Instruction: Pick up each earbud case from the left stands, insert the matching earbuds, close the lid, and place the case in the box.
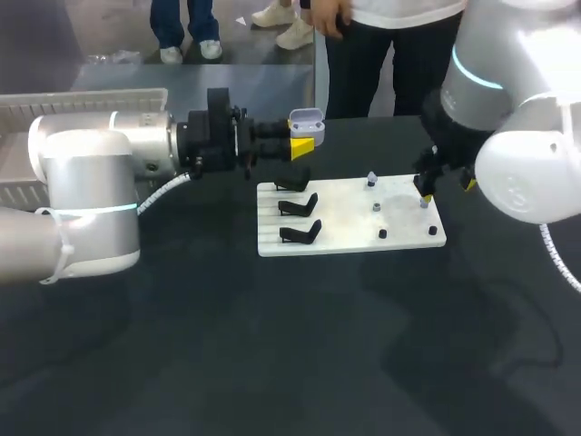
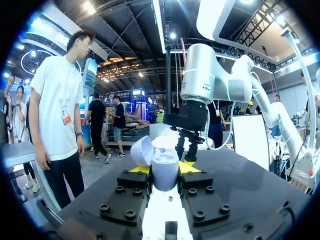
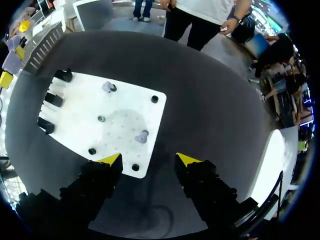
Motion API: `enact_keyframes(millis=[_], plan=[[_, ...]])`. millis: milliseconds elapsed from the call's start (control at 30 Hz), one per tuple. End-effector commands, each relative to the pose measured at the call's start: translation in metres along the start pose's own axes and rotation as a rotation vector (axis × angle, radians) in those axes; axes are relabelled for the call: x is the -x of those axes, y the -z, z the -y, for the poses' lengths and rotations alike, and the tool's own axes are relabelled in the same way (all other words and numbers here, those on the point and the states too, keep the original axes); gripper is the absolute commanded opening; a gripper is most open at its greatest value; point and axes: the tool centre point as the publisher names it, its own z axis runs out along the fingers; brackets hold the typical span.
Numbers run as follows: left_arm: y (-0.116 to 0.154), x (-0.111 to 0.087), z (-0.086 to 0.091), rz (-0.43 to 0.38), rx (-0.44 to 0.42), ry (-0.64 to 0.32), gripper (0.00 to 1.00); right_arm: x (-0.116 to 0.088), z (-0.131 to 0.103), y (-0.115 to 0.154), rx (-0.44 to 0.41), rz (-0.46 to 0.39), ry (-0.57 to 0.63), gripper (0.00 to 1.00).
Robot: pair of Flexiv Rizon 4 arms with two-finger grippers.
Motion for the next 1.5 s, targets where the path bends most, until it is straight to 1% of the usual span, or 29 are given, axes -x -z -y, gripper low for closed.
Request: enact_keyframes(millis=[33,67,133,167,233,267,333,367,433,467,500,533,700,733,800,867,900,1067,1300,1333,1400,1500], plan=[[0.000,-0.001,0.000,0.004,0.003,-0.003,0.00,0.016,-0.009,-0.008,0.000,-0.038,-0.025,0.58],[0.000,-0.001,0.000,0.004,0.003,-0.003,0.00,0.017,-0.010,-0.009,-0.033,-0.050,-0.035,0.50],[0.000,-0.001,0.000,0.004,0.003,-0.003,0.00,0.017,-0.011,-0.009,-0.033,-0.048,-0.067,0.48],[0.000,-0.001,0.000,0.004,0.003,-0.003,0.00,0.017,-0.012,-0.010,-0.038,-0.050,-0.077,0.49],[0.000,-0.001,0.000,0.004,0.003,-0.003,0.00,0.016,-0.016,-0.013,-0.020,-0.044,-0.090,0.58],[0.000,-0.001,0.000,0.004,0.003,-0.003,0.00,0.015,-0.018,-0.015,-0.042,-0.048,-0.089,0.62],[0.000,-0.001,0.000,0.004,0.003,-0.003,0.00,0.015,-0.023,-0.018,-0.039,-0.047,-0.092,0.66],[0.000,-0.001,0.000,0.004,0.003,-0.003,0.00,0.014,-0.025,-0.020,-0.055,-0.057,-0.095,0.66],[0.000,-0.001,0.000,0.004,0.003,-0.003,0.00,0.013,-0.026,-0.022,-0.058,-0.051,-0.102,0.62],[0.000,-0.001,0.000,0.004,0.003,-0.003,0.00,0.013,-0.026,-0.023,-0.074,-0.056,-0.105,0.59],[0.000,-0.001,0.000,0.004,0.003,-0.003,0.00,0.012,-0.026,-0.024,-0.084,-0.048,-0.109,0.59],[0.000,-0.001,0.000,0.004,0.003,-0.003,0.00,0.011,-0.026,-0.025,-0.084,-0.049,-0.111,0.56],[0.000,-0.001,0.000,0.004,0.003,-0.003,0.00,0.010,-0.024,-0.028,-0.128,-0.042,-0.119,0.56],[0.000,-0.001,0.000,0.004,0.003,-0.003,0.00,0.010,-0.023,-0.028,-0.127,-0.044,-0.117,0.50],[0.000,-0.001,0.000,0.004,0.003,-0.003,0.00,0.010,-0.021,-0.030,-0.144,-0.047,-0.113,0.49],[0.000,-0.001,0.000,0.004,0.003,-0.003,0.00,0.011,-0.020,-0.031,-0.138,-0.047,-0.111,0.50],[0.000,-0.001,0.000,0.004,0.003,-0.003,0.00,0.011,-0.019,-0.032,-0.141,-0.058,-0.107,0.49],[0.000,-0.001,0.000,0.004,0.003,-0.003,0.00,0.010,-0.017,-0.036,-0.151,-0.059,-0.109,0.47],[0.000,-0.001,0.000,0.004,0.003,-0.003,0.00,0.012,-0.017,-0.040,-0.159,-0.063,-0.112,0.40],[0.000,-0.001,0.000,0.004,0.003,-0.003,0.00,0.012,-0.017,-0.041,-0.159,-0.064,-0.112,0.35],[0.000,-0.001,0.000,0.004,0.003,-0.003,0.00,0.012,-0.016,-0.042,-0.158,-0.068,-0.113,0.32],[0.000,-0.001,0.000,0.004,0.003,-0.003,0.00,0.011,-0.015,-0.043,-0.159,-0.068,-0.116,0.33]])
